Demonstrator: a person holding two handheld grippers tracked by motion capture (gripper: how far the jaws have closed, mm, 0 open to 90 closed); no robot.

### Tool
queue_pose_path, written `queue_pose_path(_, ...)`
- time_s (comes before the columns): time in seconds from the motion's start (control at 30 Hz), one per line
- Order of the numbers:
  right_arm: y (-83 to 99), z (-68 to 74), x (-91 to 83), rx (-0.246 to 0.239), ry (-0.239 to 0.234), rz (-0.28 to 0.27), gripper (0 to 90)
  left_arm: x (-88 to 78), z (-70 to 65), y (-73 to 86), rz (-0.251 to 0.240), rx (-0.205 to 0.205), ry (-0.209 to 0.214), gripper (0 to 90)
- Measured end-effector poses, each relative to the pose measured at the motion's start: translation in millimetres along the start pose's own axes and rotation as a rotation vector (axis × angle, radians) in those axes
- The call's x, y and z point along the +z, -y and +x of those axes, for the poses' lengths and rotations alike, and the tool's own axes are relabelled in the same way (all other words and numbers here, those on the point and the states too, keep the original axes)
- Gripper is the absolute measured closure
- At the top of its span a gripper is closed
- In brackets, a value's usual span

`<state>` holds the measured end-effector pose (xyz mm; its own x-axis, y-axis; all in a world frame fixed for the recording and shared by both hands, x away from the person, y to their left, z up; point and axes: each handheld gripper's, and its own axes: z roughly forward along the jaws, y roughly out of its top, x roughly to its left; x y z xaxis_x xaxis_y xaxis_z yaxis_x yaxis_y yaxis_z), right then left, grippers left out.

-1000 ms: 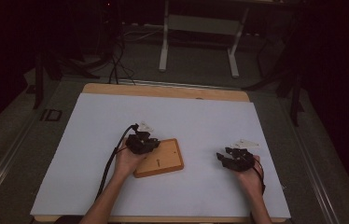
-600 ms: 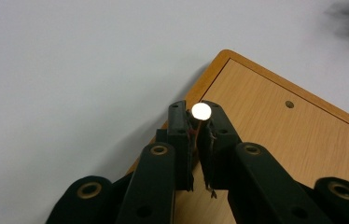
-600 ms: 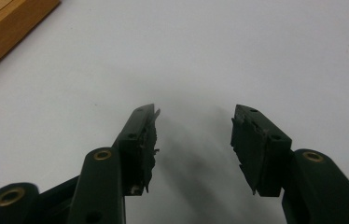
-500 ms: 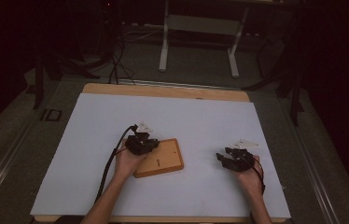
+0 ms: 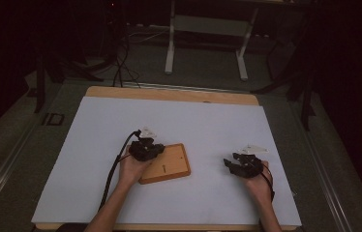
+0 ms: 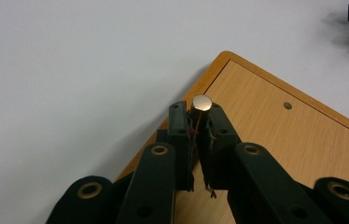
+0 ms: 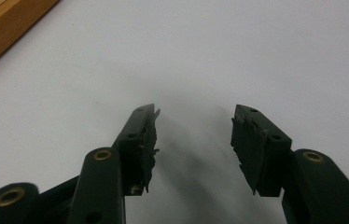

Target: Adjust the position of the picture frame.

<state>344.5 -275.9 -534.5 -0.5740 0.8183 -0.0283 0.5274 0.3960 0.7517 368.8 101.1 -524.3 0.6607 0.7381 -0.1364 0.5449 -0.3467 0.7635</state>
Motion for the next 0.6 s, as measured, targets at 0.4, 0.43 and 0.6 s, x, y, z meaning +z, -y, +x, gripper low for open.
queue_pose_path(0.4,0.3,-2.3,-2.0,0.005,0.004,-0.008,48.9,-0.8,-0.8,-1.8,-0.007,0.043,0.04,84.8)
queue_pose_path(0.43,0.2,-2.3,-2.0,0.005,0.004,-0.008,49.0,-1.2,-1.7,-2.9,-0.005,0.055,0.045,84.8)
queue_pose_path(0.6,-0.1,-1.7,-2.5,0.005,0.005,-0.008,48.9,-2.9,-8.2,-7.7,-0.005,0.092,0.074,84.8)
